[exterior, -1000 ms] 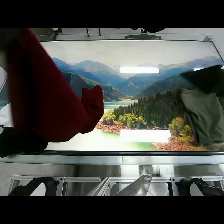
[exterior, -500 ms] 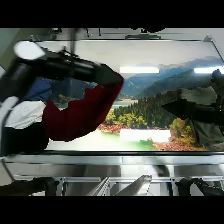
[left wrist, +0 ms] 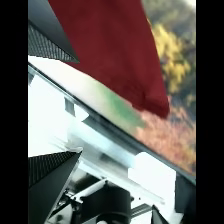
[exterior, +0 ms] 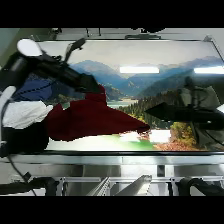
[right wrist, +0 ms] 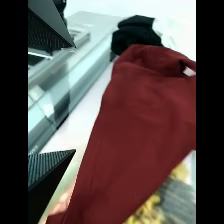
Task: Fold the shirts.
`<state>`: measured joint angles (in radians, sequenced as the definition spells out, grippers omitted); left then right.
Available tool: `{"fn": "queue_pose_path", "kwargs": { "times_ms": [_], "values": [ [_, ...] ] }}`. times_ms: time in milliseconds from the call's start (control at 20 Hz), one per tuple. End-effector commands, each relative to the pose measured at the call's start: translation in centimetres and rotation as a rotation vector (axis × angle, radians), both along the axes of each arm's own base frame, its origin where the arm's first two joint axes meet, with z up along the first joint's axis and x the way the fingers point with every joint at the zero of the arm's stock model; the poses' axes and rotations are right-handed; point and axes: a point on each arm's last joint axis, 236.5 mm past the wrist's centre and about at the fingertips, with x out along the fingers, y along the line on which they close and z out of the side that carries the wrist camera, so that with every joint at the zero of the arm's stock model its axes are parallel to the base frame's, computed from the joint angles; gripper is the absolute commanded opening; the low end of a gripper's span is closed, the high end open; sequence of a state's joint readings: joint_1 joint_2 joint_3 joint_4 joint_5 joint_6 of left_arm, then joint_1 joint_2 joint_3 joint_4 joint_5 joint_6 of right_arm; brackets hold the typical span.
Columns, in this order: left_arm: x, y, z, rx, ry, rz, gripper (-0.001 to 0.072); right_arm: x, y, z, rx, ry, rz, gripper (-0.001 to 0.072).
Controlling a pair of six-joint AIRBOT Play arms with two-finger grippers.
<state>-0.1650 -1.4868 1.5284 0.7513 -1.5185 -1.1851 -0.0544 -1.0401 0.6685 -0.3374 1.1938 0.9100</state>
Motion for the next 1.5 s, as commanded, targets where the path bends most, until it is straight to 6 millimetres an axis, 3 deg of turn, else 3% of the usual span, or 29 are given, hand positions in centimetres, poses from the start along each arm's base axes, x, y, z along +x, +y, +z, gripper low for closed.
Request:
{"fn": "queue_pose_path", "kwargs": {
  "times_ms": [0,150,250,450,650,750,950,1100,1200,1450],
  "values": [
    [-1.4,9.1,-3.2,0.075,0.056,0.240,0.0585,-0.4,5.8,-2.3,0.093,0.070,0.111,0.0704],
    [-4.9,15.3,-7.5,0.095,0.156,0.436,0.0584,-1.1,10.0,-3.3,0.189,0.061,0.181,0.0704],
    [-6.5,18.1,-9.5,0.089,0.176,0.546,0.0584,-1.0,11.1,-4.7,0.196,0.048,0.204,0.0700],
    [-6.5,22.4,-11.8,0.111,0.127,0.751,0.0584,0.8,11.8,-8.1,-0.017,-0.005,0.282,0.0693],
    [-7.0,23.9,-13.0,0.157,0.134,0.780,0.0584,6.2,6.3,-9.9,-0.461,-0.083,0.272,0.0693],
    [-7.7,24.7,-14.1,0.210,0.153,0.767,0.0584,6.8,5.0,-9.9,-0.543,-0.100,0.289,0.0694],
    [-7.4,24.9,-16.2,0.206,0.213,0.775,0.0584,6.5,5.2,-11.6,-0.572,-0.133,0.357,0.0694],
    [-7.0,25.5,-17.5,0.213,0.244,0.771,0.0584,7.5,3.2,-13.2,-0.633,-0.122,0.340,0.0694],
    [-6.4,25.7,-17.5,0.208,0.255,0.761,0.0584,6.6,2.2,-13.2,-0.619,-0.068,0.361,0.0694],
    [-6.5,25.3,-18.9,0.179,0.334,0.727,0.0583,1.9,-1.8,-14.2,-0.675,0.099,0.526,0.0694]
  ]
}}
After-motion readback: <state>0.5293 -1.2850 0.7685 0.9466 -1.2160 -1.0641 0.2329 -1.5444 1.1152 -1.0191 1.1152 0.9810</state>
